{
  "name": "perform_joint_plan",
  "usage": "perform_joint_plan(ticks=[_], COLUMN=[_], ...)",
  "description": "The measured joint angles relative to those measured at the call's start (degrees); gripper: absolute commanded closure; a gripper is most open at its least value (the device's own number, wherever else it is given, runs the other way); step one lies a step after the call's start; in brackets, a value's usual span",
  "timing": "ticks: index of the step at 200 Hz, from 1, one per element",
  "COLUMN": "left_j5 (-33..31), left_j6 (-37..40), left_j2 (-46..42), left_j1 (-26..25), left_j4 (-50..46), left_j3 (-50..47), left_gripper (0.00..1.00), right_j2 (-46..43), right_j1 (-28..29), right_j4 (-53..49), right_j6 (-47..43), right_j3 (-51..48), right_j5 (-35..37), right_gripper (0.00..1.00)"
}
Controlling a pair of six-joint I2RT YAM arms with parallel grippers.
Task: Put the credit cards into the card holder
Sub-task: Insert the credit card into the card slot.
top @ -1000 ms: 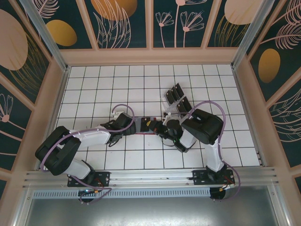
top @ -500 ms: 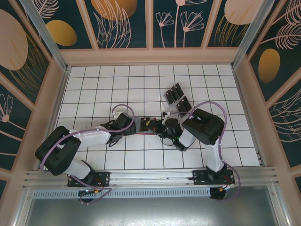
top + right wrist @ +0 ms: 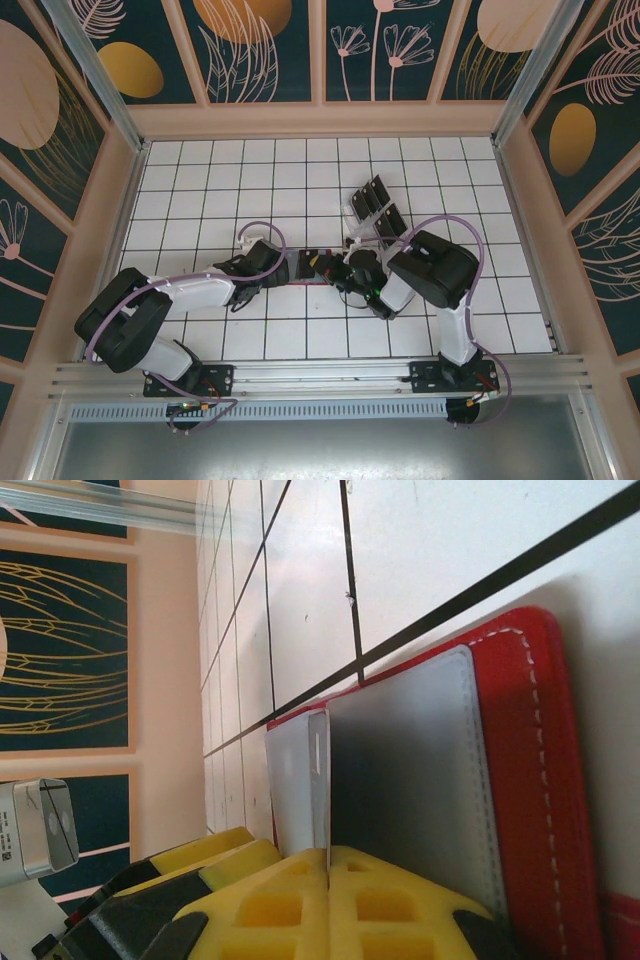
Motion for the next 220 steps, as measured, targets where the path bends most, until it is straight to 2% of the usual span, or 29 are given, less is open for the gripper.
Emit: perform_joint_plan(ticks=[206,220], left_j5=[0.0,0.0], left_j6=[0.0,0.0], left_j2=[0.0,0.0], left_j1=[0.0,0.0], left_j4=[0.5,0.5], left_j3=[-0.3,-0.3], left_gripper=[0.01,0.01], right_j2=[-2.5,-2.6], right_j1=[0.8,0.8], right_j4=[-11.3,-12.7], right_j6=[-0.3,-1.1], right_j3=[4.4,5.2], right_j5=[-1.1,-1.5], right_gripper=[1.00,0.87])
